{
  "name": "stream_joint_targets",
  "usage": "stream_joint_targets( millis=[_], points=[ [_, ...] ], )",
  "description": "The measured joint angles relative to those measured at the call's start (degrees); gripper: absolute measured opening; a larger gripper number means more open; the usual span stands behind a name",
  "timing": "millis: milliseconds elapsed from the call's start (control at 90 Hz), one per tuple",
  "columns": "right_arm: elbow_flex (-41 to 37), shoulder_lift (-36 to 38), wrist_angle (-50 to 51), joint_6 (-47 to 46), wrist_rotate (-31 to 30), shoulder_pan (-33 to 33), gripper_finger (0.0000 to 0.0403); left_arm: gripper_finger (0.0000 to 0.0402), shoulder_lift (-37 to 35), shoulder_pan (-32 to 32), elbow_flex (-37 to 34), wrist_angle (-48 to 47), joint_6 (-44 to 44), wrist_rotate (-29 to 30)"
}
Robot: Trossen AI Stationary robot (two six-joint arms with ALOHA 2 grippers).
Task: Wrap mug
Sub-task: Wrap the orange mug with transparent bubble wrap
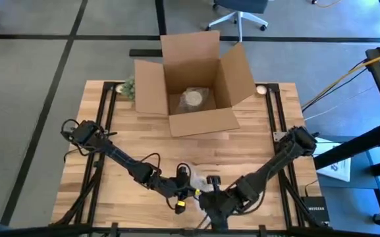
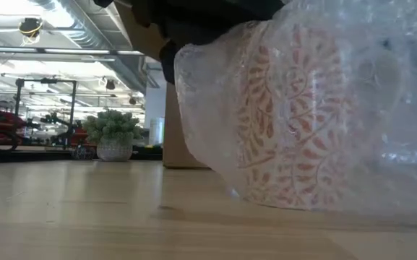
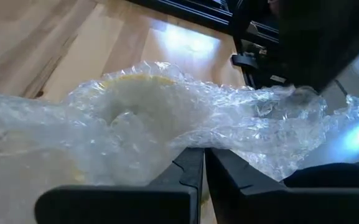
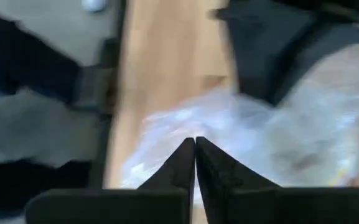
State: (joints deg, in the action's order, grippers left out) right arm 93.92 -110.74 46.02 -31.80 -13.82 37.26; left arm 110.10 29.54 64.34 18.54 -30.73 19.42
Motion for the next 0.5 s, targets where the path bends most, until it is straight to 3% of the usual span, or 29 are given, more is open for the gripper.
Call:
stream_joint_targets(
  millis=[256,500],
  points=[
    [-6.95,0.0,-1.28,-0.47,-1.67,-4.84,0.0,0.0,0.0,-0.02,0.02,0.09,-0.39,0.0],
    [-13.65,-0.05,-13.94,0.29,2.04,-7.16,0.0,0.0,-0.19,-0.02,0.04,0.1,-0.39,0.07]
  ],
)
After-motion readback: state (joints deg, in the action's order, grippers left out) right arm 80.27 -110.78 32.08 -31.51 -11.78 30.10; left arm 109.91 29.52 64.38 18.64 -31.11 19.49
